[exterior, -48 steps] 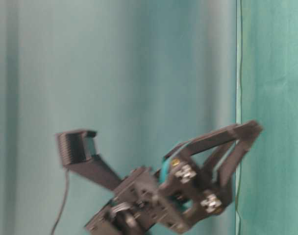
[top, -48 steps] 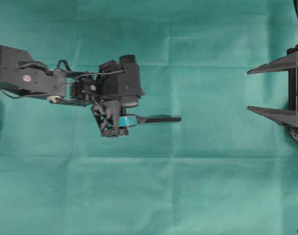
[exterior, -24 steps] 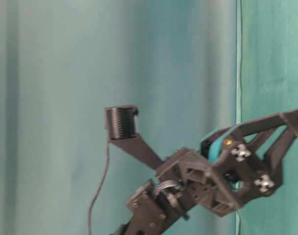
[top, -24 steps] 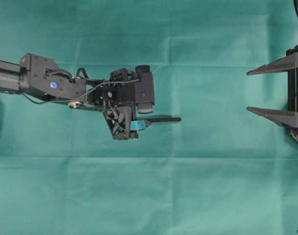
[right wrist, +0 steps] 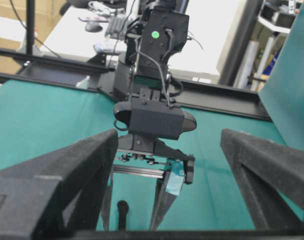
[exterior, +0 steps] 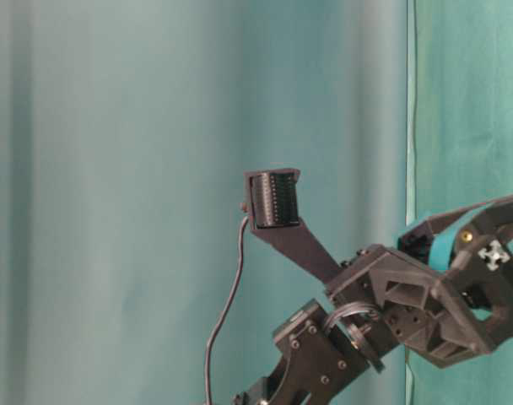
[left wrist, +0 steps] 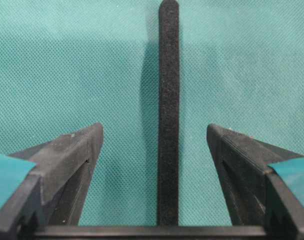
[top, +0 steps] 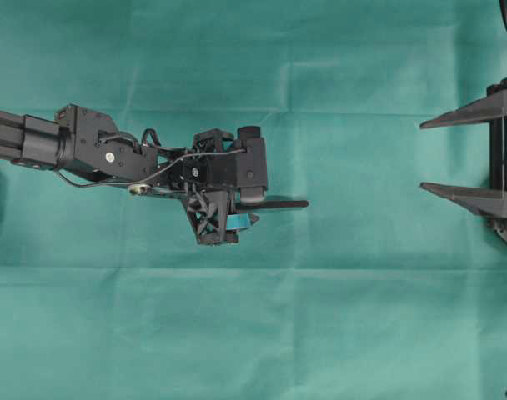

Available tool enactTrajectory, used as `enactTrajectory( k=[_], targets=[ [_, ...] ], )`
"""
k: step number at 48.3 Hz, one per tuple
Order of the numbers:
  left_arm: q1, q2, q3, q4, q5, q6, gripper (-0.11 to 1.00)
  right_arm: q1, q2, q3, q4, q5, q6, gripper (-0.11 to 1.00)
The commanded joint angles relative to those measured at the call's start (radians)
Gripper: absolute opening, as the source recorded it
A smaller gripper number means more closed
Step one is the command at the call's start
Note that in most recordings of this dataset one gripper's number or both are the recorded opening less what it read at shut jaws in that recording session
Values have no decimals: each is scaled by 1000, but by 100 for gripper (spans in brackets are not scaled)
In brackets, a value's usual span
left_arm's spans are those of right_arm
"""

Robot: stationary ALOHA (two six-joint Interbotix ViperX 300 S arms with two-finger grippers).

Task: Peel off the Velcro with your right arm.
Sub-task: 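Lower and close the left gripper on the strip's left end, then lift the strip upright with the left gripper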

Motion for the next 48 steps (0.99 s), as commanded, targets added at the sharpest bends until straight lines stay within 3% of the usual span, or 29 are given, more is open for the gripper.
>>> enactTrajectory(
  k=[1, 24, 27, 35, 39, 48],
  targets=[
    [-2, -6, -23, -2, -12, 0, 84, -2, 3, -11, -2, -11, -2, 74],
    [-8, 25, -31, -2, -18, -8, 83, -2, 3, -6, -2, -18, -2, 74],
    [-9, 23, -31, -2, -17, -6, 75, -2, 3, -5, 0, -20, -2, 74],
    [-12, 23, -31, -2, -14, -5, 29, -2, 3, -5, -2, -21, -2, 74],
    [-11, 21, -31, -2, -12, -5, 12, -2, 3, -5, -2, -21, -2, 74],
    [-12, 12, -31, -2, 3, -5, 10, -2, 2, -2, -2, -21, -2, 74]
  ],
)
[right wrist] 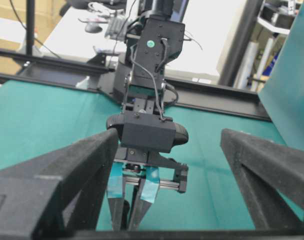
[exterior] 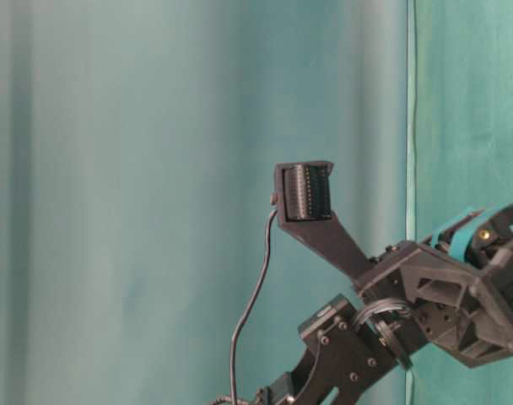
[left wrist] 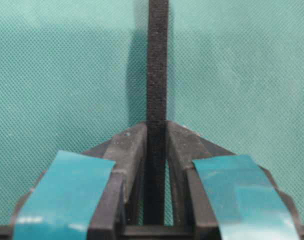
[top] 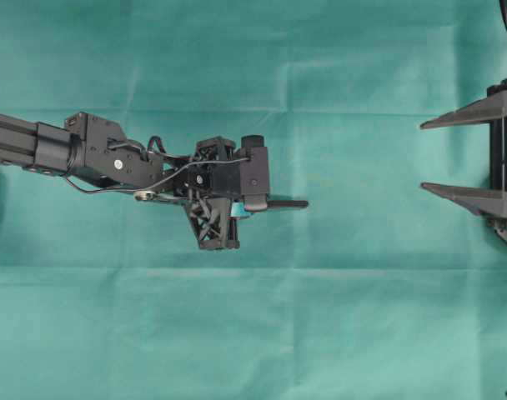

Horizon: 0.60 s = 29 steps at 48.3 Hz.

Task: Peel off the Velcro with your right arm.
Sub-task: 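Lift the strip upright with the left gripper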

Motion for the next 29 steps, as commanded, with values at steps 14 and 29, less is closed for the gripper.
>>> enactTrajectory(
  k=[14, 29],
  targets=[
    [-2, -115, -14, -2, 18, -3, 10, -2, -9, 0, -2, -23, -3, 74],
    [-15, -227, -2, -5, 17, -6, 10, -2, -15, -21, -63, -25, -5, 74]
  ],
)
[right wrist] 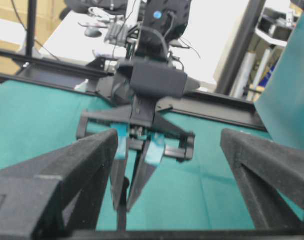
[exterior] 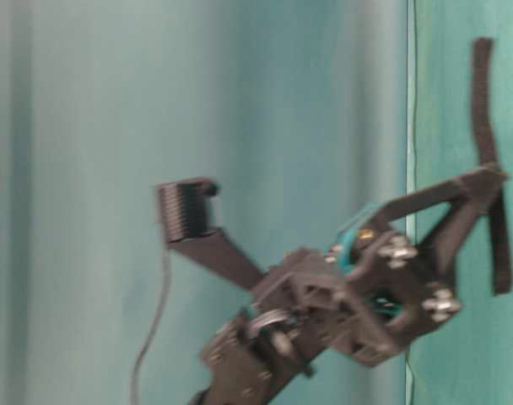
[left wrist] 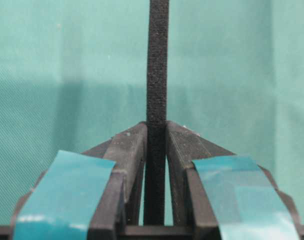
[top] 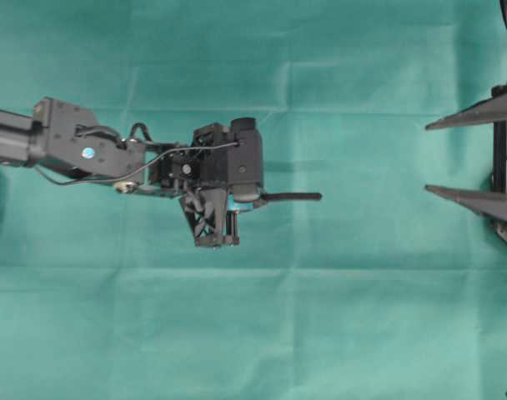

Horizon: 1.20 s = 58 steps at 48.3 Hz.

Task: Peel off the Velcro with your right arm.
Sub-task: 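Lift the strip upright with the left gripper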

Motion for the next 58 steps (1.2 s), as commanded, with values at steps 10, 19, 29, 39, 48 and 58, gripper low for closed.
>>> enactTrajectory(
  k=[10, 19, 29, 39, 48, 58],
  targets=[
    [-18, -123, 0, -8, -5, -11, 10, -2, 5, -63, -58, -11, 0, 74],
    [-18, -169, 14, -8, -9, -64, 10, -2, 12, -101, -114, -9, 0, 74],
    [-20, -212, 34, -6, -34, -92, 10, -2, 49, -126, -152, -9, -12, 74],
    [-15, -265, 87, -8, -149, -103, 10, -2, 106, -135, -178, -9, -66, 74],
    [-8, -305, 143, -8, -252, -179, 10, -2, 152, -140, -178, -9, -181, 74],
    [3, -331, 173, -8, -305, -265, 10, -2, 207, -160, -178, -9, -288, 74]
  ],
)
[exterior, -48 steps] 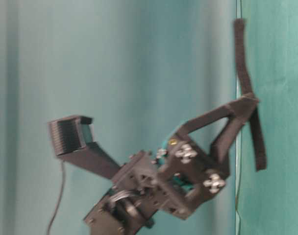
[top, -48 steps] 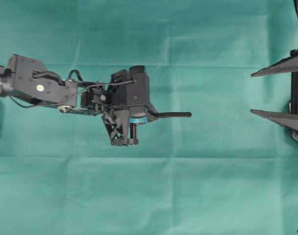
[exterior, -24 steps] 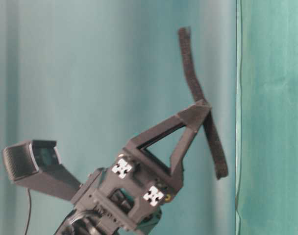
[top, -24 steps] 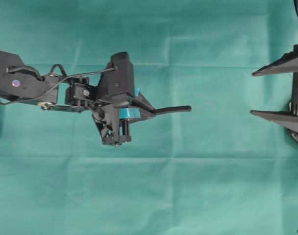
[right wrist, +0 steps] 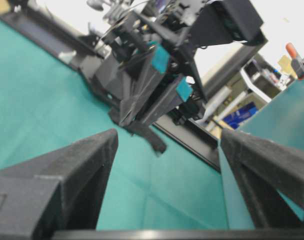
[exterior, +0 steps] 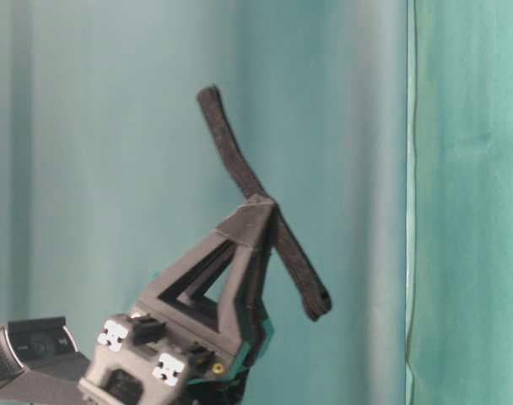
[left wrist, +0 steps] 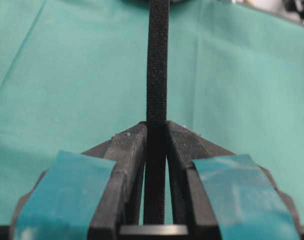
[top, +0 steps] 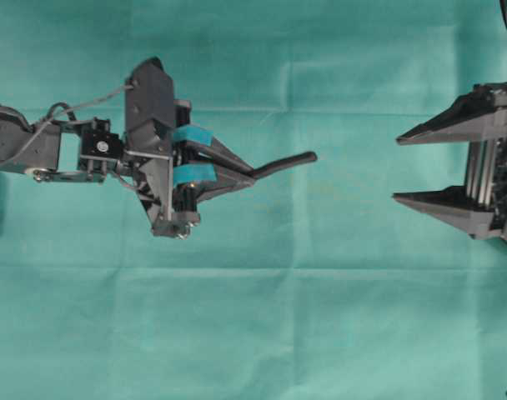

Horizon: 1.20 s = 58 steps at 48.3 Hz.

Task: Peel off the Velcro with your right arm.
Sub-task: 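Lift the strip upright with the left gripper, then move the open right gripper toward the strip's free upper end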

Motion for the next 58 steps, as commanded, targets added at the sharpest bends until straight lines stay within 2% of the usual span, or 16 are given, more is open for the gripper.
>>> enactTrajectory(
  k=[1, 12, 24, 39, 58],
  targets=[
    [3, -32, -2, -3, -35, -17, 10, -2, 26, -38, -2, -9, -20, 74],
    [3, -38, 8, -3, -92, -31, 10, -2, 121, -84, -2, -9, -89, 74],
    [2, -40, 15, -3, -100, -97, 10, -6, 193, -120, -2, -8, -144, 74],
    [0, -38, 17, -3, -100, -97, 10, -49, 227, -127, -2, -11, -149, 74],
    [2, -38, 17, -3, -100, -97, 10, -51, 276, -138, -2, -49, -164, 73]
  ],
)
